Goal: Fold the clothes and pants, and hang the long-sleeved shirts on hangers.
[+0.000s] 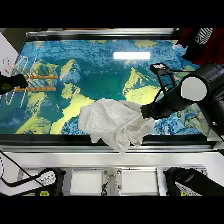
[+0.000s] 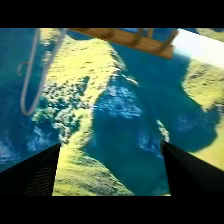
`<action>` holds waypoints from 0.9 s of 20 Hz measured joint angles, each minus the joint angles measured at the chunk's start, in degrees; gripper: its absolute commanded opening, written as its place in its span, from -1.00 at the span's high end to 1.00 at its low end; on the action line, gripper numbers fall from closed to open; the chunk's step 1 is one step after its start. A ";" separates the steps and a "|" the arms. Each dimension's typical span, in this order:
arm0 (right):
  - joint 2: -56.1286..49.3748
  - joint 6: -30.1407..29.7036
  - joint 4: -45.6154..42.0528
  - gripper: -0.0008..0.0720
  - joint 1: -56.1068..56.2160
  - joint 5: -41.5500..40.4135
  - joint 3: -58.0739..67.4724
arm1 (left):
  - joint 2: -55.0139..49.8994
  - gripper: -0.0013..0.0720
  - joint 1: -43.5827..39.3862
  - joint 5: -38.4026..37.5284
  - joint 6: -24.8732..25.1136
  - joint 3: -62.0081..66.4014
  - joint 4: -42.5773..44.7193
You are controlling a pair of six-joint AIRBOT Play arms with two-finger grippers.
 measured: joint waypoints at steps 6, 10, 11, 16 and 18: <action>0.00 0.00 0.02 0.91 0.00 0.00 0.00 | -13.44 -0.95 2.67 12.26 1.66 0.04 6.19; 0.00 0.00 0.04 0.91 0.00 0.00 0.00 | -20.11 -0.95 0.96 18.16 1.64 0.13 14.60; 0.00 0.00 0.04 0.91 0.00 0.00 0.00 | -21.62 -0.95 0.81 19.19 1.64 0.57 16.20; 0.00 0.00 0.04 0.91 0.00 0.02 0.00 | -29.88 -0.95 1.01 17.94 1.40 8.46 19.80; 0.00 0.00 0.04 0.91 0.00 0.00 0.00 | -33.11 -0.95 1.05 16.24 1.31 12.22 20.24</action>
